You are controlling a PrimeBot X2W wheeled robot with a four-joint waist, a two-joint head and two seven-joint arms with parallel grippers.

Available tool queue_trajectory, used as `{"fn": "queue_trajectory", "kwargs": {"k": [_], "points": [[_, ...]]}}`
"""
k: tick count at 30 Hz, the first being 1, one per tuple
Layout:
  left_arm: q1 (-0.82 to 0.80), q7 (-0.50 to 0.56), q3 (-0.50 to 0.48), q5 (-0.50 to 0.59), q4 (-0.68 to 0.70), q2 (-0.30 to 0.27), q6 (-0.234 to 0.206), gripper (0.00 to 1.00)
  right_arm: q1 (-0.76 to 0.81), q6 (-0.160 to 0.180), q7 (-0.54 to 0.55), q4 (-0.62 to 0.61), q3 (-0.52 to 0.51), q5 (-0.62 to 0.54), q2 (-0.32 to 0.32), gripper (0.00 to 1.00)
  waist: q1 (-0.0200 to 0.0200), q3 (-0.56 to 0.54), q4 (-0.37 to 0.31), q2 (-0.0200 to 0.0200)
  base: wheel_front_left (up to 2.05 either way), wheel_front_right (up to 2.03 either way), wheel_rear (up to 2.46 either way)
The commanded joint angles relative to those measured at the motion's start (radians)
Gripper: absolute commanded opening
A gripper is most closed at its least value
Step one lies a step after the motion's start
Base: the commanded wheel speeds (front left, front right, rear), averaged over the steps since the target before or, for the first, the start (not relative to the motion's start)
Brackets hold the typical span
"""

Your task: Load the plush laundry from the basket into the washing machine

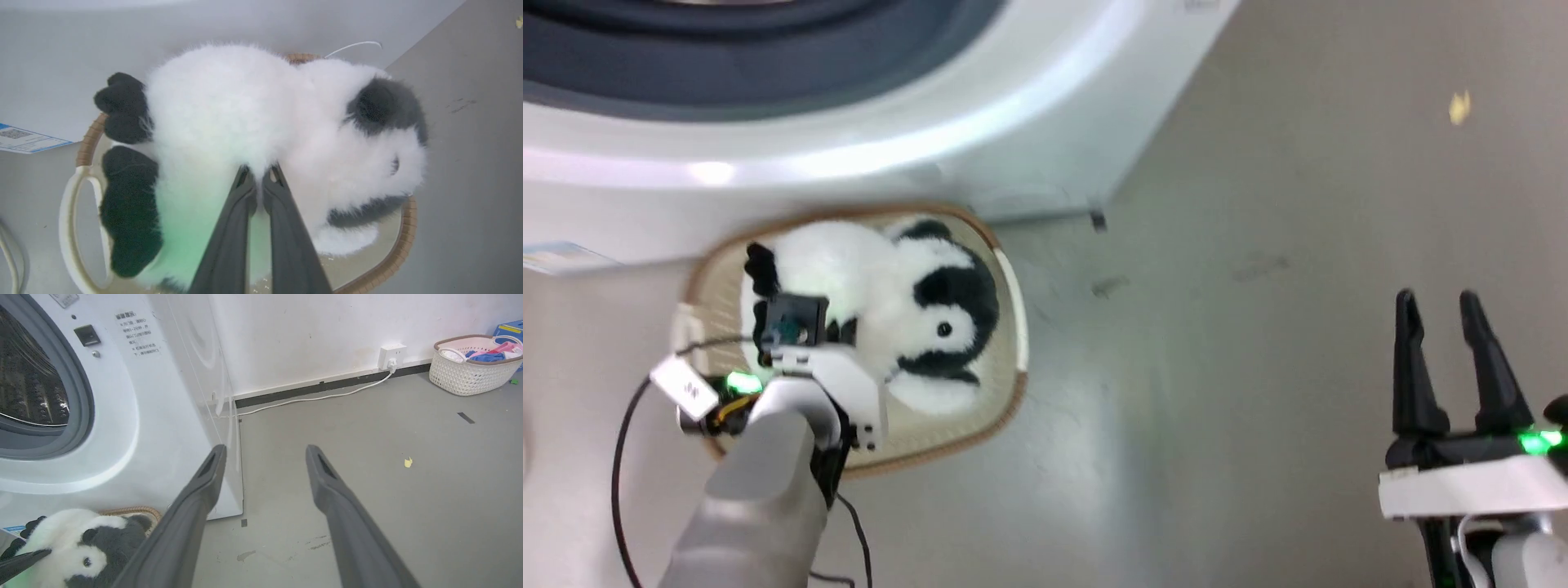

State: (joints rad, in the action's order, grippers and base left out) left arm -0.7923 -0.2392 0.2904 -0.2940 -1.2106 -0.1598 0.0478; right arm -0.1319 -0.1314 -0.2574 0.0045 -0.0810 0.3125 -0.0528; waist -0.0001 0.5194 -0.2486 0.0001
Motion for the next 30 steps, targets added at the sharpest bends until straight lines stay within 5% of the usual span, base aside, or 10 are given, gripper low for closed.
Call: {"fn": "queue_trajectory", "kwargs": {"k": [1,10,20,30], "points": [[0.036,-0.017,-0.008,-0.008,0.032,0.004,0.01,0.0,0.019,0.001,-0.004,0.005,-0.008,-0.01,0.003,1.0,0.0001,-0.118,0.073,-0.0001,0.0,0.0,0.0],[0.263,-0.022,-0.053,0.042,0.51,-0.008,-0.055,0.0,0.083,0.001,-0.004,0.004,-0.013,-0.039,0.003,1.0,0.0001,-0.217,0.113,-0.0001,0.0,0.0,0.0],[0.356,-0.022,-0.15,0.099,1.015,-0.023,-0.088,0.0,0.074,0.001,-0.004,-0.005,-0.003,-0.018,0.003,1.0,0.0001,-0.163,0.088,-0.0001,0.0,0.0,0.0],[0.087,0.055,-0.158,0.144,0.997,-0.122,-0.052,0.0,0.004,0.001,-0.004,0.003,0.02,0.029,0.003,1.0,0.0001,-0.025,0.014,-0.0001,0.0,0.0,0.0]]}}
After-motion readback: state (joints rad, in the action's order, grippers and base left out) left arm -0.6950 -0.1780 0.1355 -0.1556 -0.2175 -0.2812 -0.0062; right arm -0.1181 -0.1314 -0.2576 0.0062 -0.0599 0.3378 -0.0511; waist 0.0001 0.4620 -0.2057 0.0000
